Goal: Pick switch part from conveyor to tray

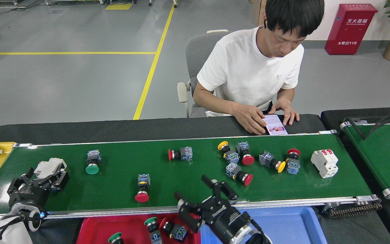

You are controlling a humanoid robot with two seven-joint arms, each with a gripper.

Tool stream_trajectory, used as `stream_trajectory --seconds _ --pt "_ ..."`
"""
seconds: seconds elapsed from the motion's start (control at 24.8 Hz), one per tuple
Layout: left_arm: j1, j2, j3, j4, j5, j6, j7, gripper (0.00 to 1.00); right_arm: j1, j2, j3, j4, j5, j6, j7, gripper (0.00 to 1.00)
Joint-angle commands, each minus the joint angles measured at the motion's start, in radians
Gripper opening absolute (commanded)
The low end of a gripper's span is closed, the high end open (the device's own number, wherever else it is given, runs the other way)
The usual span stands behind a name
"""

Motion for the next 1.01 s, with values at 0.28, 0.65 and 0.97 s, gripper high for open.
stream_trajectory --seconds 0.28,0.65,0.97 --pt "-0.021 0.022 -0.007 0.024 0.045 -0.078 0.062 0.21 0.235 -0.120 -0.191 -0.115 -0.014 0.069 -0.065 0.99" --pt "0.189 0.049 -0.006 -0.359 0.249 -0.109 -0.021 0.13 0.207 -0.063 -0.169 -0.082 0.058 0.203 0.009 0.97" --pt "0.727 -0.070 -0.009 -1.126 0.252 -0.084 -0.085 0.13 -0.051 0.037 -0.004 0.172 0.164 0.394 0.112 0.97"
